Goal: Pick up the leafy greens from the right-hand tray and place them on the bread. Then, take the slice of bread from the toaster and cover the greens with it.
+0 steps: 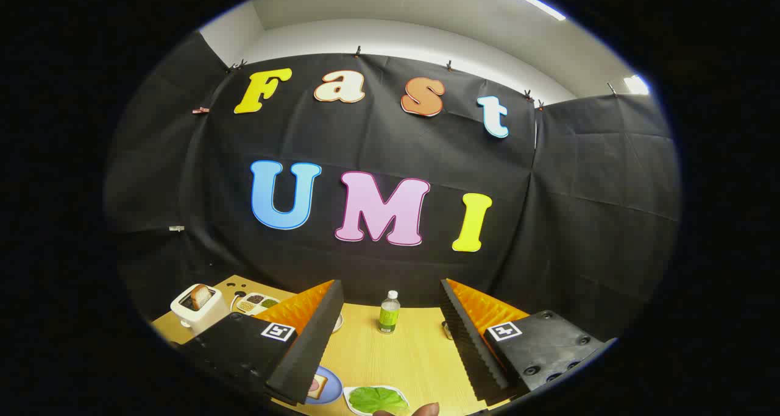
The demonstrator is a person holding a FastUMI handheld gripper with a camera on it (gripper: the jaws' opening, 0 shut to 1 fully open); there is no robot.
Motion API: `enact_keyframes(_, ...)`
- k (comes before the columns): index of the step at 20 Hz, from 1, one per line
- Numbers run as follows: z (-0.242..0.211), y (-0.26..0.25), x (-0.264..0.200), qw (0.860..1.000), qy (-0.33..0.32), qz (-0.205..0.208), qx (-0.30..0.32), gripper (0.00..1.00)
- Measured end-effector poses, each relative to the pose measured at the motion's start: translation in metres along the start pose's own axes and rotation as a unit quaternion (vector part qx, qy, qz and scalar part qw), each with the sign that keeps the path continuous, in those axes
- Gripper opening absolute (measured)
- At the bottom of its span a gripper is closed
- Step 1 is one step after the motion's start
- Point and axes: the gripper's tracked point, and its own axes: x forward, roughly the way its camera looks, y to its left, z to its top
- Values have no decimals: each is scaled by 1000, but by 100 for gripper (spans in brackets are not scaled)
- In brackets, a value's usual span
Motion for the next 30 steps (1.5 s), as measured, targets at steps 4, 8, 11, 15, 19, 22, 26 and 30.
enact_keyframes(4,-3,-1,0,1000,4,-1,1,98)
enact_keyframes(8,-6,-3,1,1000,7,-3,4,98)
enact_keyframes(11,-6,-4,2,1000,7,-4,6,98)
enact_keyframes(15,-4,-5,4,1000,5,-3,8,98)
enact_keyframes(19,-7,-7,6,1000,8,-1,8,98)
enact_keyframes(22,-19,-6,8,1000,22,8,4,98)
enact_keyframes(26,-66,3,15,995,76,58,2,98)
enact_keyframes(30,-147,-2,16,980,161,112,26,98)
